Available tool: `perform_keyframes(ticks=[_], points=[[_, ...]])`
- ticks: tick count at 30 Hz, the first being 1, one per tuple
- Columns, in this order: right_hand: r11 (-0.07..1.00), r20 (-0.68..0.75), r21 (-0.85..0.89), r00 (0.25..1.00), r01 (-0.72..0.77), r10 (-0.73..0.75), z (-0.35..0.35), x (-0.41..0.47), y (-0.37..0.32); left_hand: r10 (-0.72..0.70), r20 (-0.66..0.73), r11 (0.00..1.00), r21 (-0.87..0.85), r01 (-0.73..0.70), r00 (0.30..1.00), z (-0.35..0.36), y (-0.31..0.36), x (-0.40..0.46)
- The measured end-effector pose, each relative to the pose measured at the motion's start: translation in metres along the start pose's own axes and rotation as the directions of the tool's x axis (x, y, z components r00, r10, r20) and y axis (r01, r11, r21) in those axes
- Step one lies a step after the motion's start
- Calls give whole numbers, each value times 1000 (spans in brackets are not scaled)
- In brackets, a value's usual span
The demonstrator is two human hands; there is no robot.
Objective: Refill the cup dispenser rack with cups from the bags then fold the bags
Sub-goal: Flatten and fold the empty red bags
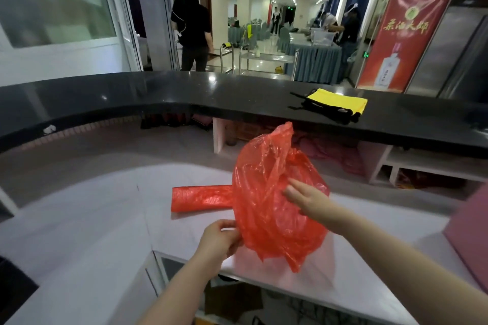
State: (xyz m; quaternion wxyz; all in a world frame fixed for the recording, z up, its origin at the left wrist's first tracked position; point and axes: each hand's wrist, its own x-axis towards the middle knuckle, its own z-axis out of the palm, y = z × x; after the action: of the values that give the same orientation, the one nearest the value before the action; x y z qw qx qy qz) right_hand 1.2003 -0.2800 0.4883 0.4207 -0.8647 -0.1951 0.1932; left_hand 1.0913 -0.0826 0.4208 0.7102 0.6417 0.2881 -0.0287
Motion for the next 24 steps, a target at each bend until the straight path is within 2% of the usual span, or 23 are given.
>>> perform_keyframes(ticks=[2, 4, 6, 8, 10, 11, 12, 13, 15, 17, 19, 20, 23, 24], points=[[990, 158, -140, 987, 6, 17, 10, -19, 16, 43, -23, 999, 30, -42, 999, 10, -1, 4], [974, 206, -227, 978, 17, 31, 23, -31, 24, 89, -25, 994, 69, -87, 996, 20, 1, 7], [948, 94, -317, 996, 39, -10, 31, -36, 32, 145, -11, 986, 85, -144, 989, 30, 5, 7], [943, -155, -331, 983, 40, -96, 25, -35, 32, 229, -52, 970, 97, -224, 972, 38, 10, 6], [979, -377, -204, 923, -2, -76, 7, -34, 32, 308, -146, 950, 7, -311, 940, 38, 18, 2], [994, -446, -104, 894, -16, -32, -3, -33, 33, 328, -148, 936, -86, -342, 933, 38, 20, -1], [1000, -484, 0, 875, -16, 14, -12, -35, 32, 350, -83, 923, -139, -359, 933, 38, 21, -4], [996, -503, 86, 863, 2, 42, -19, -37, 33, 393, 31, 915, -117, -387, 919, 40, 21, -7], [978, -504, 198, 862, 63, 46, -26, -41, 33, 457, 241, 873, 63, -483, 856, 52, 20, -17], [955, -475, 270, 880, 123, 21, -26, -43, 31, 556, 266, 790, 124, -600, 787, 69, 20, -21], [938, -437, 309, 899, 158, -7, -25, -42, 32, 642, 186, 740, 104, -665, 744, 82, 23, -19], [935, -426, 316, 905, 162, -13, -26, -42, 32, 639, 137, 751, 103, -652, 757, 87, 25, -17], [936, -424, 317, 906, 152, -4, -32, -44, 36, 485, 23, 866, 129, -484, 874, 83, 24, -4], [941, -433, 308, 902, 144, 4, -37, -45, 38, 456, -27, 885, 122, -450, 890, 77, 21, 3]])
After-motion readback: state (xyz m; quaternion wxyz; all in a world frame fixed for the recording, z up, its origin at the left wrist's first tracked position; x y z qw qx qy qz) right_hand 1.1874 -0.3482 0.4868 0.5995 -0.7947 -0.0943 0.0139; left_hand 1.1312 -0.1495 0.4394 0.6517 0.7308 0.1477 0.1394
